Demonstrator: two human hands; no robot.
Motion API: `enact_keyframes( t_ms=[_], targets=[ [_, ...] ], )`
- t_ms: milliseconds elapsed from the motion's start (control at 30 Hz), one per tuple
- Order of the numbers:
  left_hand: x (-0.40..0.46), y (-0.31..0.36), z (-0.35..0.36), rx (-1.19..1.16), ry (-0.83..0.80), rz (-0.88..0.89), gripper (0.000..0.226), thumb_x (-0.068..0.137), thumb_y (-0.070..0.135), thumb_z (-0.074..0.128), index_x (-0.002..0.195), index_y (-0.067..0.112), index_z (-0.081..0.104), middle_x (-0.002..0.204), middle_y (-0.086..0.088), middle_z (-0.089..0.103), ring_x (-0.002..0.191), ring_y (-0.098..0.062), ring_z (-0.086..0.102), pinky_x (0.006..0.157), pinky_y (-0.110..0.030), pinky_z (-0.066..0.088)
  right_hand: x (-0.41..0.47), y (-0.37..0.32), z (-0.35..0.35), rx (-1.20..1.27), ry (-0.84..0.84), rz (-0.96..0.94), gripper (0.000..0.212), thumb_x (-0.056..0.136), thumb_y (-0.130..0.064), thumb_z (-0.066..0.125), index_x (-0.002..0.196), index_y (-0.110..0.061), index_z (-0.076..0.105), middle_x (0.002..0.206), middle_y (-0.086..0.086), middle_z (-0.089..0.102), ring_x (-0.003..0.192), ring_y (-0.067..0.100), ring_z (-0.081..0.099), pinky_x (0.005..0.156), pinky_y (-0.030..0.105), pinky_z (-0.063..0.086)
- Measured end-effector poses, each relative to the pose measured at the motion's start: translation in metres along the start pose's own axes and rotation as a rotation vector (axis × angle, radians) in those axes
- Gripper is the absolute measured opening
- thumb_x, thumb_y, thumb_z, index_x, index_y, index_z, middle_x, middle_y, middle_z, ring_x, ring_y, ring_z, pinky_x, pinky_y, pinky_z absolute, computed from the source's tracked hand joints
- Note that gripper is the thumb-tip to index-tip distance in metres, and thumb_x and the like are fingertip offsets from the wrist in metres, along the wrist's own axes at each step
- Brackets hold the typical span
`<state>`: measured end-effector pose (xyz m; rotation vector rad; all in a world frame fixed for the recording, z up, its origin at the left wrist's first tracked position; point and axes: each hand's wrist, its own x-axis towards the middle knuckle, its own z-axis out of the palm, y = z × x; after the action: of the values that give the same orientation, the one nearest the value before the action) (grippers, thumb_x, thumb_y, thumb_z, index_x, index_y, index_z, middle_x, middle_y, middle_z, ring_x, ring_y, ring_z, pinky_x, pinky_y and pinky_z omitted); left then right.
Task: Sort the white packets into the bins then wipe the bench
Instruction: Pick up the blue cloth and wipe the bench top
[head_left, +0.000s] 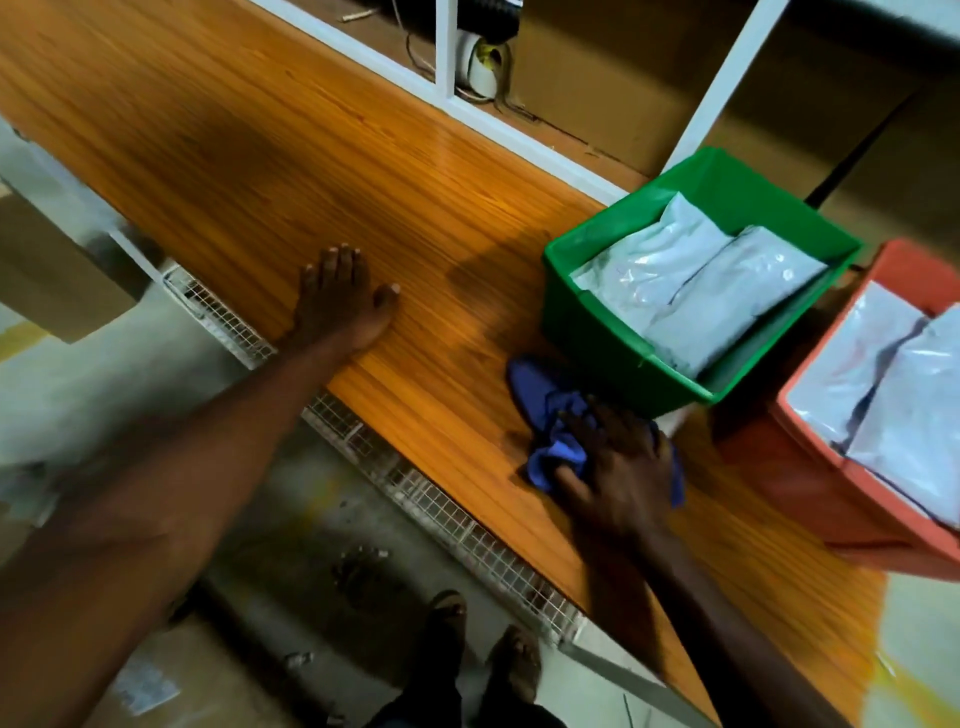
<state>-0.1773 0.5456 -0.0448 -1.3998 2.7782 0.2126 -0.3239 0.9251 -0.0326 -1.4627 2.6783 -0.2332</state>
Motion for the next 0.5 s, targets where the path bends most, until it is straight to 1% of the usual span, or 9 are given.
enact_keyframes(
  t_ms=[67,100,233,300,400,433,500],
  targets=[
    [-0.025,0.026,0.002,-0.017,0.000,0.040,0.088,0.092,0.069,0.011,0.156,0.008,0.010,0.164,-0.015,0.008,0.151,-0.031,0.006,0.121,-0.054,0.006,0.002,-0.014,0.002,0.004,0.007,0.022,0.067,0.077,-0.070,0.045,0.134,-0.037,0.058,0.150,0.005,0.050,0.136,0.032,0.044,0.106,0.060,0.030],
    [-0.039,0.041,0.003,-0.034,0.001,0.053,0.089,0.092,0.069,0.012,0.155,0.006,0.013,0.164,-0.016,0.011,0.151,-0.032,0.008,0.120,-0.054,0.006,0.002,-0.024,0.005,0.006,0.001,-0.003,0.066,0.077,-0.069,0.046,0.133,-0.037,0.058,0.149,0.005,0.050,0.137,0.032,0.043,0.107,0.061,0.029],
    [-0.100,0.103,0.011,-0.075,0.012,0.101,0.089,0.088,0.065,0.017,0.153,0.003,0.023,0.162,-0.018,0.020,0.151,-0.032,0.013,0.120,-0.054,0.008,-0.030,-0.056,0.014,0.019,0.016,-0.206,0.062,0.077,-0.066,0.052,0.132,-0.039,0.060,0.147,0.004,0.053,0.134,0.033,0.046,0.108,0.060,0.025],
    [-0.121,0.124,0.020,-0.084,0.006,0.109,0.089,0.089,0.064,0.017,0.153,0.002,0.023,0.162,-0.017,0.020,0.151,-0.031,0.013,0.120,-0.054,0.007,-0.056,-0.057,0.015,0.044,0.015,-0.285,0.065,0.074,-0.066,0.054,0.134,-0.040,0.058,0.150,0.002,0.050,0.135,0.033,0.046,0.107,0.061,0.027],
    [-0.136,0.137,0.030,-0.057,-0.012,0.101,0.089,0.091,0.064,0.015,0.154,0.002,0.019,0.163,-0.017,0.016,0.151,-0.030,0.010,0.120,-0.054,0.005,-0.086,-0.025,0.010,0.057,0.001,-0.330,0.066,0.074,-0.067,0.053,0.136,-0.043,0.056,0.153,0.000,0.047,0.138,0.032,0.044,0.108,0.063,0.029],
    [-0.138,0.137,0.031,-0.038,-0.001,0.096,0.087,0.093,0.063,0.016,0.154,0.002,0.018,0.163,-0.017,0.016,0.151,-0.030,0.010,0.120,-0.054,0.006,-0.091,-0.008,0.006,0.063,0.006,-0.305,0.065,0.075,-0.066,0.053,0.135,-0.042,0.056,0.151,0.000,0.049,0.137,0.032,0.045,0.108,0.063,0.029],
    [-0.140,0.138,0.031,-0.030,0.010,0.094,0.083,0.096,0.062,0.018,0.155,0.003,0.013,0.164,-0.016,0.013,0.152,-0.029,0.007,0.121,-0.053,0.004,-0.101,0.037,-0.002,0.059,0.045,-0.197,0.063,0.076,-0.063,0.053,0.134,-0.040,0.057,0.148,0.003,0.052,0.135,0.033,0.046,0.107,0.063,0.031]
  ],
)
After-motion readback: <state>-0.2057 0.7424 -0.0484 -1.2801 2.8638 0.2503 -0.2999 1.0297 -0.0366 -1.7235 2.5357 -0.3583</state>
